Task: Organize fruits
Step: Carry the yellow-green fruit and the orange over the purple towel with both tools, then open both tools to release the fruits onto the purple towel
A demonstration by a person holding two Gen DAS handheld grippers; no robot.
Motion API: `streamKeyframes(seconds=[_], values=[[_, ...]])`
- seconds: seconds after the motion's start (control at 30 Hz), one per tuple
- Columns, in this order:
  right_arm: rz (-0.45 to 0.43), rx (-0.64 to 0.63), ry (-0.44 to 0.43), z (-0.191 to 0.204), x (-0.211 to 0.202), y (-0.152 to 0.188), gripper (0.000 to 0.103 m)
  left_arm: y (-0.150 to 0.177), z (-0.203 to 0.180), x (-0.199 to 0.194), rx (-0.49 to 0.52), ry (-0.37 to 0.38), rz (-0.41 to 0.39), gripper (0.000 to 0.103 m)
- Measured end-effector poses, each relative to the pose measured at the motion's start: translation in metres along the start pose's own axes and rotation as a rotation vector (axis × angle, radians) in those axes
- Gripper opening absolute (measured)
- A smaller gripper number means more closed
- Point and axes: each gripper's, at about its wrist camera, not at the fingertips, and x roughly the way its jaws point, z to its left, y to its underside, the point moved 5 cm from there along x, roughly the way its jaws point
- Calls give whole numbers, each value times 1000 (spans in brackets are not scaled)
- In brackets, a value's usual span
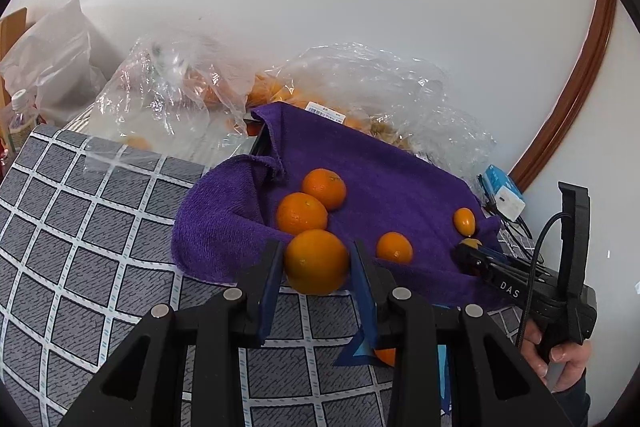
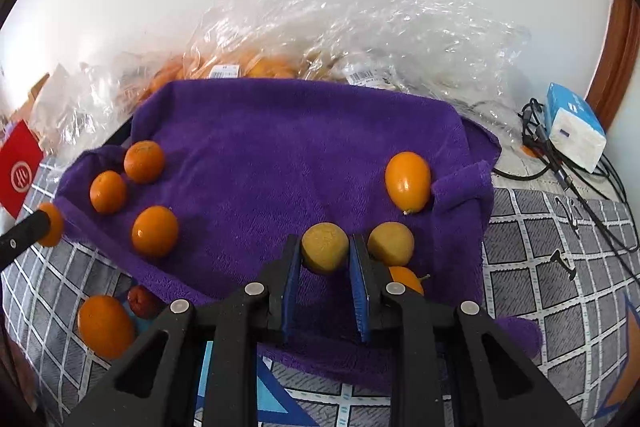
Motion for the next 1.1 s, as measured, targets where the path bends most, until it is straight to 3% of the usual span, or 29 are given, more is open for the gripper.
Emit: streamKeyframes(seconds=[0.1, 0.17, 0.33, 0.67, 0.93, 1.1], values=[[5, -19, 1, 3, -4, 0, 29, 0, -2, -1, 12, 1, -3, 32], [-7, -24, 8, 3, -11, 1, 41, 1, -4, 0, 31, -10, -4, 32], [-83, -31, 26, -7, -36, -2, 48, 0, -10, -3, 68, -30, -13, 32], [-115, 146, 41, -58, -47, -5, 48, -25, -38, 28, 82, -70, 92, 33], [-143, 125, 64, -55, -57, -10, 48, -21, -46, 61, 115, -148, 180, 33], [-169, 98, 65, -48, -65, -12, 48, -15, -38, 68, 65, -133, 205, 33]])
